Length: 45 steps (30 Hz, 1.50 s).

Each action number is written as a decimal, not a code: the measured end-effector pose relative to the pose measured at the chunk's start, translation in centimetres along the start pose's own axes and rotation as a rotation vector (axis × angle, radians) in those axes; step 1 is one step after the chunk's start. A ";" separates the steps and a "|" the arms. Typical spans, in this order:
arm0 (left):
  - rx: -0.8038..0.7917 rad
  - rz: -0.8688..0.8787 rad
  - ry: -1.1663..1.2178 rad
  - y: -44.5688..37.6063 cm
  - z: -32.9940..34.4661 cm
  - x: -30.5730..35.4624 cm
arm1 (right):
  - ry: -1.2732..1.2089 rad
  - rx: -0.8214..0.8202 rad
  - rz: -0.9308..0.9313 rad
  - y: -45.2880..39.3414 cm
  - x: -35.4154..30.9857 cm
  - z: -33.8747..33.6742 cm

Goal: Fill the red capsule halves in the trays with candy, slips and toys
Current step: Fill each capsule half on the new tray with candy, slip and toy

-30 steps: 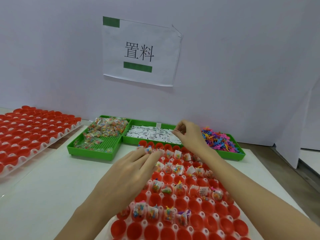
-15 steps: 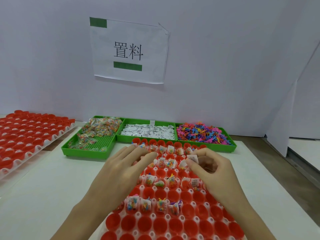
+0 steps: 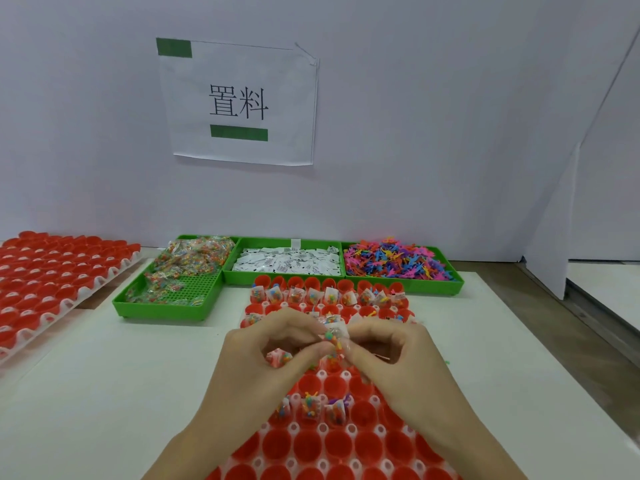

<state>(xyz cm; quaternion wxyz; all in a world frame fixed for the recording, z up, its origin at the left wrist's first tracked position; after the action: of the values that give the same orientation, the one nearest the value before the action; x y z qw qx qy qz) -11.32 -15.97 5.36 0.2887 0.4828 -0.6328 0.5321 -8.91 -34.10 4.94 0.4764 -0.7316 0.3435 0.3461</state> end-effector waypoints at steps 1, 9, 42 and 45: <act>0.002 -0.004 -0.006 -0.1 0.0 0.0 | 0.021 -0.008 -0.013 0.0 -0.1 0.2; -0.045 -0.076 0.050 -0.6 -0.2 -0.6 | 0.243 -0.043 -0.115 0.4 -0.6 1.0; 0.118 0.027 -0.110 -1.2 -2.5 -0.7 | 0.901 -0.166 0.171 -14.7 10.2 -8.7; 0.124 0.040 -0.133 -1.4 -2.7 -0.9 | 0.901 -0.211 0.176 -15.7 11.9 -8.6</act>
<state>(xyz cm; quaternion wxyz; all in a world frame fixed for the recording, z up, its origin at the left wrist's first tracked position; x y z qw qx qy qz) -10.13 -13.03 5.84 0.2049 0.5211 -0.6260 0.5428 11.92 -39.30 4.91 0.1719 -0.8215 0.5396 0.0661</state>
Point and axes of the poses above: each hand's wrist, its own y-axis away from the middle knuckle, its own z-axis out of the palm, x = y × z, the point moved 6 cm from there along -y, towards the middle knuckle, and after that the axes turned 10 degrees about -z, right-handed, at the moved point
